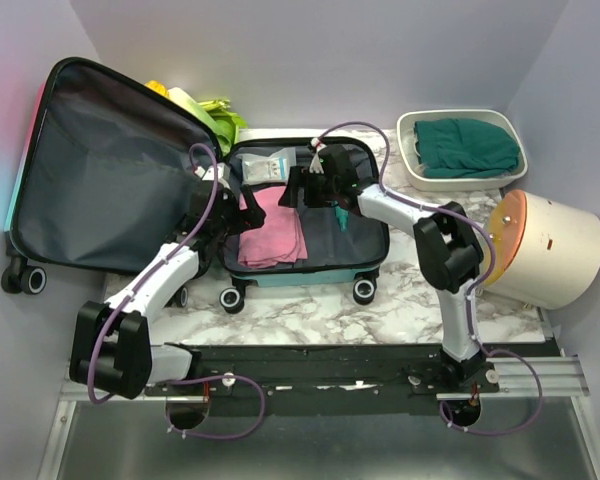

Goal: Open, take out, and arrange the luggage

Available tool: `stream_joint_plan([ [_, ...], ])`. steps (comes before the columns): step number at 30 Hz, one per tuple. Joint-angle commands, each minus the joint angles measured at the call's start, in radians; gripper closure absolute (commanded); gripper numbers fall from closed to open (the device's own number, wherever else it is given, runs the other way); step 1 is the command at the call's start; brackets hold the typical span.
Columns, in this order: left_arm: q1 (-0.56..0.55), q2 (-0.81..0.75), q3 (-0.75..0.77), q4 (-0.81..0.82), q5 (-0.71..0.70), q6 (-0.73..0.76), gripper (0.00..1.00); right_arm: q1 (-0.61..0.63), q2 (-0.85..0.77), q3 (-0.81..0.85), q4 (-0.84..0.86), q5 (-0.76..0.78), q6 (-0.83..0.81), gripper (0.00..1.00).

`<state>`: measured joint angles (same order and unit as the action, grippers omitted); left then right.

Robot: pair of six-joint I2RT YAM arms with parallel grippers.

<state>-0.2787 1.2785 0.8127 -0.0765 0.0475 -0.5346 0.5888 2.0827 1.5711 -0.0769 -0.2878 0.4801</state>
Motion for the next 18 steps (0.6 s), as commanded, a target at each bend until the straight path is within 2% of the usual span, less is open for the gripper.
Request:
stream_joint_plan([
  [1,0.009,0.012,0.011,0.043,0.051,-0.025,0.01,0.019,0.071,0.081,-0.083,0.049,0.014,0.10],
  [4,0.010,0.005,0.000,0.041,0.031,-0.024,0.01,0.028,0.129,0.135,-0.118,0.033,0.012,0.14],
  [13,0.026,-0.039,-0.010,0.027,0.003,-0.021,0.01,0.069,0.234,0.222,-0.164,-0.003,0.003,0.19],
  [18,0.035,-0.053,-0.015,0.023,-0.006,-0.018,0.01,0.088,0.257,0.245,-0.166,-0.042,-0.014,0.34],
])
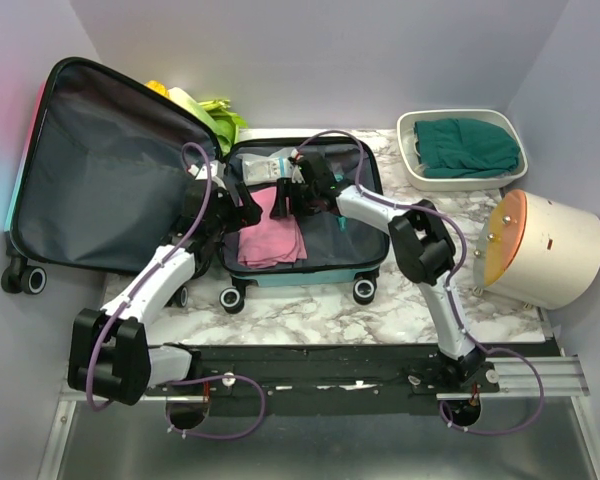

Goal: Open, take out, and arrange the luggage

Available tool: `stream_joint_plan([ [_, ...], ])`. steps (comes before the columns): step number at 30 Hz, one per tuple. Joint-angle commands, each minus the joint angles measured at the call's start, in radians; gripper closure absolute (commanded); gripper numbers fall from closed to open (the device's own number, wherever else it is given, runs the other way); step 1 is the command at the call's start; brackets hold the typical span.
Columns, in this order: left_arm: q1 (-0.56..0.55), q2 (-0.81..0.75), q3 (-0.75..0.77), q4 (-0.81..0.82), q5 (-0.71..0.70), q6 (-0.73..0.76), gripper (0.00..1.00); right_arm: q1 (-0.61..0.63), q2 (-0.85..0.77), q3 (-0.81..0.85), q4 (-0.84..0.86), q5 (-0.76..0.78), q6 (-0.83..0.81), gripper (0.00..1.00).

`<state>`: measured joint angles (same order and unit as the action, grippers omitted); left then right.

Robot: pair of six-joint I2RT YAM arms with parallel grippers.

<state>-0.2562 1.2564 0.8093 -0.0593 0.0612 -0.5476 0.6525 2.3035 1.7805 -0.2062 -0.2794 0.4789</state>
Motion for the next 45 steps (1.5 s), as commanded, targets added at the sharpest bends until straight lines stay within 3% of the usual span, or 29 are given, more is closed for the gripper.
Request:
stream_joint_plan([
  [1,0.014,-0.032,-0.013,0.009,-0.020,-0.006,0.01,0.030,0.037,0.043,-0.038,-0.055,-0.014,0.36],
  [2,0.017,-0.032,-0.015,0.009,-0.020,-0.005,0.01,0.032,0.037,0.046,-0.035,-0.056,-0.020,0.49],
  [4,0.018,-0.032,-0.015,0.010,-0.020,-0.005,0.01,0.032,0.030,0.045,-0.022,-0.052,-0.022,0.64],
  [5,0.020,-0.029,-0.012,0.009,-0.018,-0.006,0.01,0.033,0.016,0.037,-0.009,-0.046,-0.022,0.78],
  [11,0.020,-0.025,0.001,0.010,0.003,0.003,0.01,0.033,-0.076,-0.003,-0.004,0.077,-0.072,0.97],
  [22,0.020,0.035,0.014,0.053,0.084,-0.005,0.01,0.032,-0.295,-0.197,0.097,0.302,-0.281,0.99],
  [27,0.020,0.047,0.017,0.053,0.089,-0.003,0.01,0.015,-0.305,-0.153,0.018,0.349,-0.420,0.99],
  [45,0.020,0.020,0.030,0.052,0.029,0.029,0.01,-0.300,-0.512,-0.159,-0.021,0.358,-0.569,0.99],
])
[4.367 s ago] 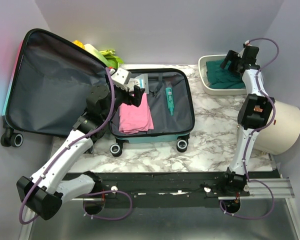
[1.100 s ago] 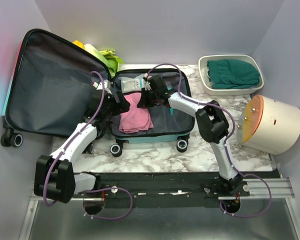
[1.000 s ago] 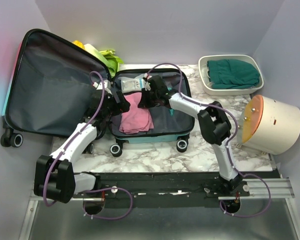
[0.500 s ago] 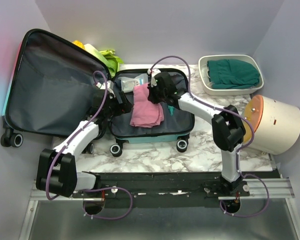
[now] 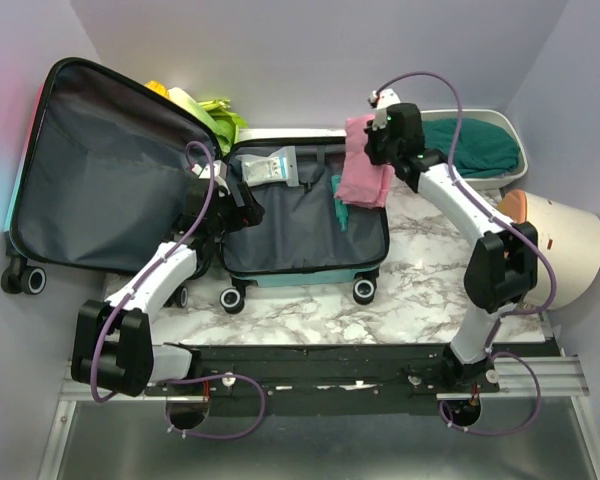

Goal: Open, take out, and arrange the luggage

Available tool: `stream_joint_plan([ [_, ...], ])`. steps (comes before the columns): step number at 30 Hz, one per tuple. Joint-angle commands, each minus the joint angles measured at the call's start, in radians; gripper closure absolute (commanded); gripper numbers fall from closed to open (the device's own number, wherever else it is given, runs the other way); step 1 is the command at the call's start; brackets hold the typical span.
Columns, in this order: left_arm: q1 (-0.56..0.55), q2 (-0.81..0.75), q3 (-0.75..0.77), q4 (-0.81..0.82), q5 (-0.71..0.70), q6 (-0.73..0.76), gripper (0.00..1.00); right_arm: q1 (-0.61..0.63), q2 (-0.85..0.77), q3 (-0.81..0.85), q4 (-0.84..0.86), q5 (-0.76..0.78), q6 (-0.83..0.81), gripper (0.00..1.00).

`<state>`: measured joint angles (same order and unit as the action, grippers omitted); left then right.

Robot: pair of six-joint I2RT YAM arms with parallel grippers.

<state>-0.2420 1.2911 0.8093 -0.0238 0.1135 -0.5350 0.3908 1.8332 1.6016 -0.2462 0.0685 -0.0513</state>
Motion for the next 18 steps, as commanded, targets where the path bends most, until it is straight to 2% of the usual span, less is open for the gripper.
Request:
stream_joint_plan([
  [1,0.006,-0.013,0.034,0.007,-0.031,0.017,0.01,-0.052,-0.043,0.024,0.019,0.001,-0.039,0.99],
  [8,0.006,-0.026,0.042,-0.008,-0.064,0.032,0.01,-0.217,-0.014,0.136,-0.067,-0.219,-0.091,0.99],
  [12,0.006,-0.027,0.041,-0.008,-0.096,0.038,0.01,-0.289,0.003,0.153,-0.082,-0.246,-0.104,0.99],
  [18,0.006,-0.019,0.060,-0.013,-0.098,0.036,0.01,-0.388,0.119,0.221,-0.053,-0.274,-0.042,0.99],
])
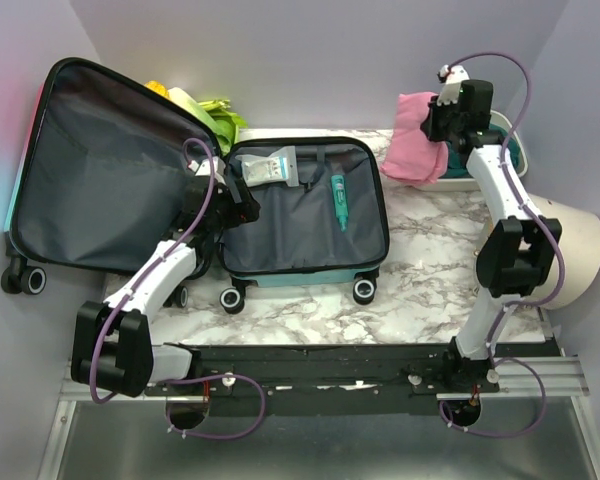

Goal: Open, take out, and arrange the luggage

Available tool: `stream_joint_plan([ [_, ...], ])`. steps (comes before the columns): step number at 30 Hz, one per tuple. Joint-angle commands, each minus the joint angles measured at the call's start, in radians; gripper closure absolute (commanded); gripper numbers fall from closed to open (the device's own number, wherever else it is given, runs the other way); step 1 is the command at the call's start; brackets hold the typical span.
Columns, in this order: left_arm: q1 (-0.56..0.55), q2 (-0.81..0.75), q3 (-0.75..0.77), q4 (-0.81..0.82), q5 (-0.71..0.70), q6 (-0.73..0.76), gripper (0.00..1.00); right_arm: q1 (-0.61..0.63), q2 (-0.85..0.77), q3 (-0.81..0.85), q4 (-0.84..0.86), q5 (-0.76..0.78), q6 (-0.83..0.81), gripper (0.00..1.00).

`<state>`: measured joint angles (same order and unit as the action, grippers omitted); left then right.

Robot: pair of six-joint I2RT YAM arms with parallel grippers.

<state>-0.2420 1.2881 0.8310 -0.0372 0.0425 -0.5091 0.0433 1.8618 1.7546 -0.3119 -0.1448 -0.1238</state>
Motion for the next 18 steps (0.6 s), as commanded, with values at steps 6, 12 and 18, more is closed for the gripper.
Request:
stream_joint_plan([
  [6,0.006,-0.016,0.040,0.005,-0.018,0.015,0.01,-0.138,0.235,0.222,0.010,-0.108,0.050,0.99],
  [12,0.006,0.010,0.051,0.013,-0.007,0.001,0.01,-0.200,0.293,0.264,0.079,-0.023,0.221,0.99],
  [18,0.006,0.028,0.057,0.031,0.014,-0.016,0.01,-0.218,0.323,0.284,0.128,0.138,0.431,0.99],
])
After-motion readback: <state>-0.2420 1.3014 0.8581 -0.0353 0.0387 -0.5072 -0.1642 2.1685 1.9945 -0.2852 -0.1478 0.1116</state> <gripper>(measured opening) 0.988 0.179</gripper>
